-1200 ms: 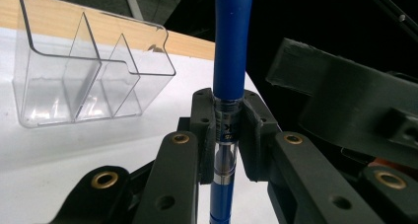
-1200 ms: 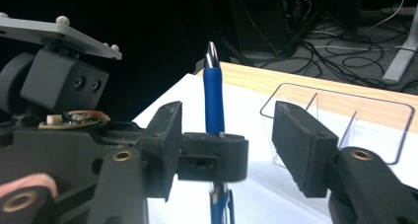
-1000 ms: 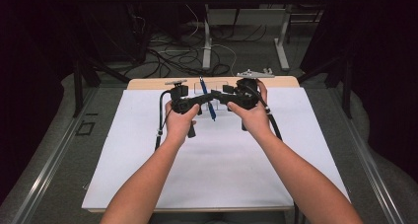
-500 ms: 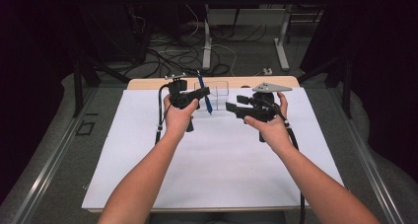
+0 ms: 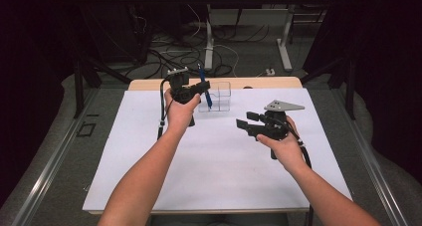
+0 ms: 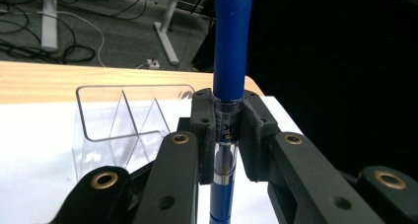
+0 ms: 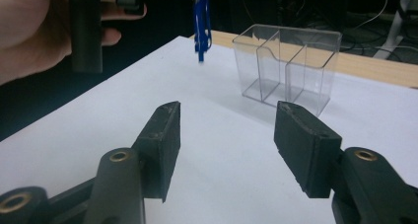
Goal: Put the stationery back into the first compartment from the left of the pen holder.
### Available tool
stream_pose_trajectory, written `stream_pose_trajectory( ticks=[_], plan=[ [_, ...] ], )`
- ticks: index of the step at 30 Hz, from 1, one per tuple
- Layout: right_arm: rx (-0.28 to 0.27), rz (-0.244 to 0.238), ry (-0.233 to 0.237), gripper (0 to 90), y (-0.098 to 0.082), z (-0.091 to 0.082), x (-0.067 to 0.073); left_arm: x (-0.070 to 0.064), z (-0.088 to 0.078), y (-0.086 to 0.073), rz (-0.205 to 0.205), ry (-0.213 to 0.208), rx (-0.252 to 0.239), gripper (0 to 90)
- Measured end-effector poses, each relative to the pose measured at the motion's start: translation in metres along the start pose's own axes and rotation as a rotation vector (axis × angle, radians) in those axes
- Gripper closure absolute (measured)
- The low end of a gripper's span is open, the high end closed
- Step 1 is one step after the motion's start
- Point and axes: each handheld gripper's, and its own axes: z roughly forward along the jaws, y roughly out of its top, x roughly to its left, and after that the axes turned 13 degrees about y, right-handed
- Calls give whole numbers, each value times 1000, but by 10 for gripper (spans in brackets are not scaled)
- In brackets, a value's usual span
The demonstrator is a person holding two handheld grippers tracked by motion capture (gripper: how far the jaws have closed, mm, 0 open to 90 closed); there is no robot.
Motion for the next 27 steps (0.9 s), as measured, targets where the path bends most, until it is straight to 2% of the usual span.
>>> stream_pose_trajectory(
  ticks=[1,5,6,7,13,16,18,21,24,27],
  plan=[
    [-3,10,5,435,-2,-1,0,-1,0,0,-10,-1,-7,787],
    [-28,35,40,441,-10,-8,-1,-1,0,4,4,4,-3,787],
    [-33,66,43,420,-12,-10,-2,-1,0,4,-3,3,-4,787],
    [-41,66,38,418,-14,-12,-2,0,1,5,3,4,-7,787],
    [-42,12,-9,369,-26,-22,0,1,3,8,8,24,-14,787],
    [-19,-20,-33,339,-33,-26,3,0,3,10,7,31,-22,787],
    [-2,-28,-44,322,-39,-27,5,-1,3,12,30,42,-20,788],
    [25,-27,-55,305,-47,-29,8,-3,3,16,45,47,-33,787],
    [39,-42,-51,301,-54,-29,10,-6,5,21,65,58,-42,788],
    [56,-56,-70,283,-59,-29,12,-9,7,27,77,67,-54,787]
  ],
)
